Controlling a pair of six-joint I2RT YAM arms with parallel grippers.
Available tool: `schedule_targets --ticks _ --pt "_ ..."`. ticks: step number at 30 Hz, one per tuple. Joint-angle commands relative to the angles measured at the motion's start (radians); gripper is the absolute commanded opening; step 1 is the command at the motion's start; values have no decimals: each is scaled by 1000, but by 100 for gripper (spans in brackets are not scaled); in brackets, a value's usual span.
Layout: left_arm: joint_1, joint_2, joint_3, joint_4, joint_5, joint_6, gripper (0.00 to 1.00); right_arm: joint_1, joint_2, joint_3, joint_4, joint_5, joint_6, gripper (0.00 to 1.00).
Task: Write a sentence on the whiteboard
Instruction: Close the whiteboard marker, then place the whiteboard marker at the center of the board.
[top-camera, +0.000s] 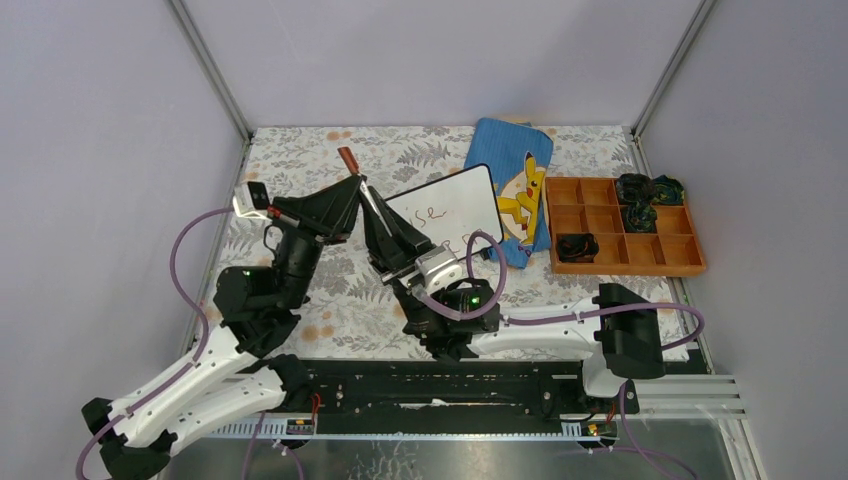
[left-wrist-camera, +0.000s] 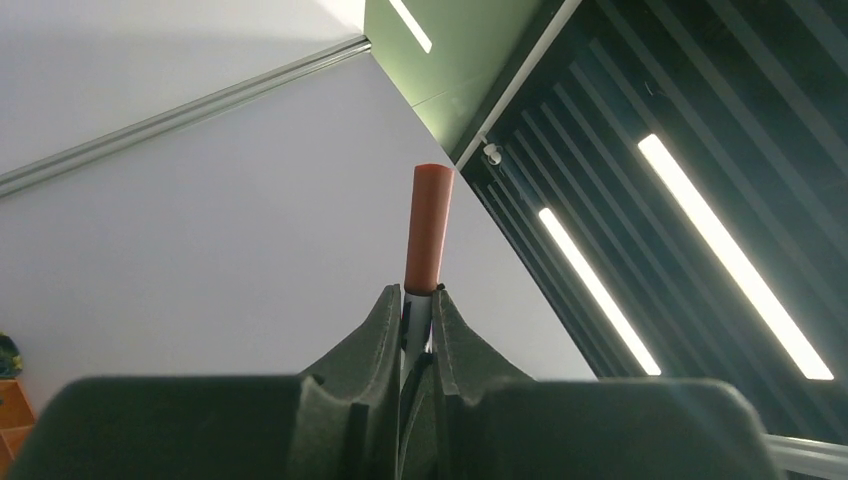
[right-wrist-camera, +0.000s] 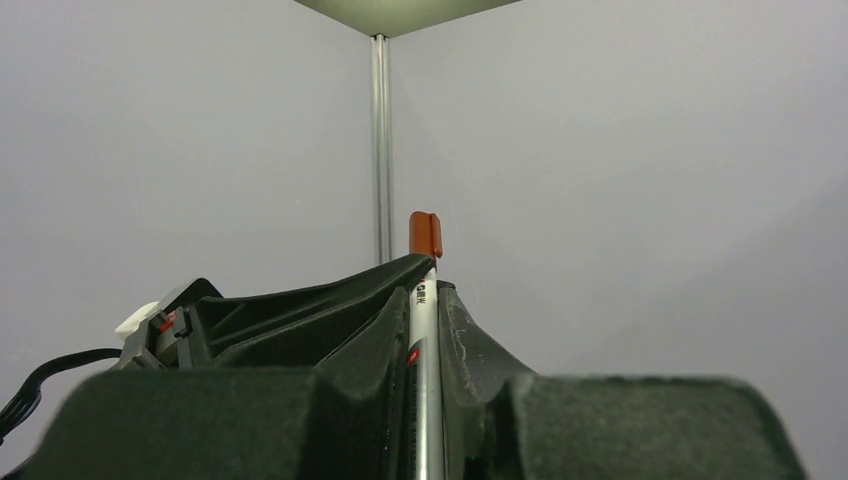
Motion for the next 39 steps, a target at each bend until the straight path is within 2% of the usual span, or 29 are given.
schedule_targets --ticks 1,7,9,12,20,24,39 --pt "-73 -24 -25 -135 244 73 11 -65 -15 22 43 -28 37 0" --pt "-72 -46 11 -177 208 131 70 -62 -64 -25 15 -37 72 0" --pt "-73 -52 26 -195 194 149 84 -56 -80 -41 8 -42 76 0" --pt "-73 -63 53 -228 161 189 93 -40 -109 -68 -5 -47 79 0" --pt "-72 -102 173 -347 -3 395 95 -6 -260 -206 -140 -82 205 0" --pt "-72 -89 203 -351 -11 446 93 -4 -318 -248 -196 -99 293 0" --pt "-72 -11 226 -310 49 444 65 -3 -376 -278 -257 -145 408 0"
